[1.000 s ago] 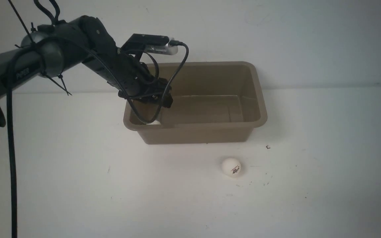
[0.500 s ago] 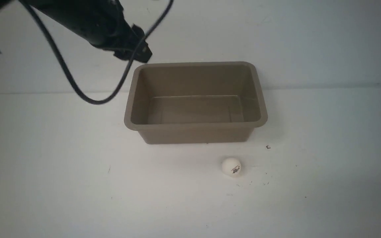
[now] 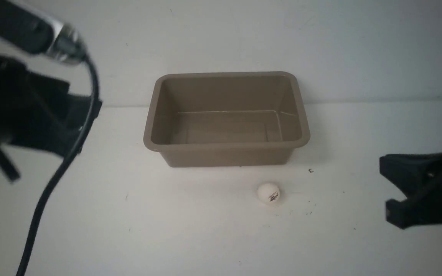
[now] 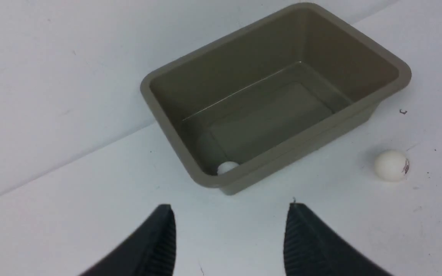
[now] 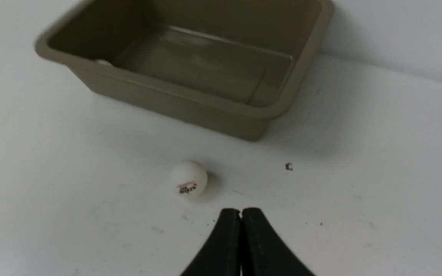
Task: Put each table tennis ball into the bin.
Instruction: Use the right arm to clamp the table tennis ball closest to it
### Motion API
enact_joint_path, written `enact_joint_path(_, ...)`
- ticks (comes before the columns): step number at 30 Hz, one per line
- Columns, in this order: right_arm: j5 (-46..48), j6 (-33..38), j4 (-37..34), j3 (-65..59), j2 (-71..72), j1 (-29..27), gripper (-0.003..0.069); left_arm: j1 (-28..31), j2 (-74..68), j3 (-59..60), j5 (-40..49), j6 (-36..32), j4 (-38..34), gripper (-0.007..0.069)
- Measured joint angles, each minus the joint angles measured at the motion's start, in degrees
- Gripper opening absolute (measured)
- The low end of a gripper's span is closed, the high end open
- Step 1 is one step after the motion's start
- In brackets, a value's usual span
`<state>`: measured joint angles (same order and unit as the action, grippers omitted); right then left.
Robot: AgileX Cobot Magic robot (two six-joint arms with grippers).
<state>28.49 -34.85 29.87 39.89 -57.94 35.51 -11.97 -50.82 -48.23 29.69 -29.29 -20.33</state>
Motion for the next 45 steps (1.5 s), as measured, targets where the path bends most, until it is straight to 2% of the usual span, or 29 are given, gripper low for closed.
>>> enact_joint_path(5, 1.0, 0.0, 0.3, 4.8, -13.2, 0.1, -0.0010, 0.0, 12.4, 12.2, -2.0, 3.5, 0.0, 0.0329)
enact_joint_path(8, 1.2, 0.5, -0.1, 7.3, -19.9, 0.1, -0.0001, 0.0, 17.0, 15.3, -0.7, 4.9, 0.0, 0.0308)
enact_joint_path(12, 1.3, 5.7, -4.0, 11.4, -25.7, 0.1, 0.0062, 0.0, 18.8, 15.6, 2.2, 5.5, 0.0, 0.0283)
enact_joint_path(14, 1.4, 9.7, -7.2, 14.2, -28.5, 0.1, 0.0131, 0.0, 19.0, 15.6, 4.0, 6.0, 0.0, 0.0277)
enact_joint_path(18, 3.7, 16.5, -12.6, 19.8, -34.1, 0.1, 0.0323, 0.0, 19.0, 15.6, 7.9, 6.5, 0.1, 0.0268)
enact_joint_path(22, 7.1, 18.3, -14.9, 25.8, -40.1, 0.1, 0.0515, 0.0, 19.6, 15.6, 9.6, 6.6, 0.2, 0.0268)
enact_joint_path(25, 9.9, 18.9, -15.1, 29.6, -44.6, 0.1, 0.0596, 0.0, 22.1, 15.6, 11.0, 6.6, 0.2, 0.0268)
enact_joint_path(34, 10.8, 20.9, -17.1, 34.5, -51.0, 0.1, 0.0612, 0.0, 33.9, 15.6, 16.5, 7.1, 0.2, 0.0268)
enact_joint_path(45, 10.1, 21.1, -17.3, 35.1, -54.6, 0.1, 0.0589, 0.0, 36.3, 15.6, 21.3, 9.0, 0.2, 0.0268)
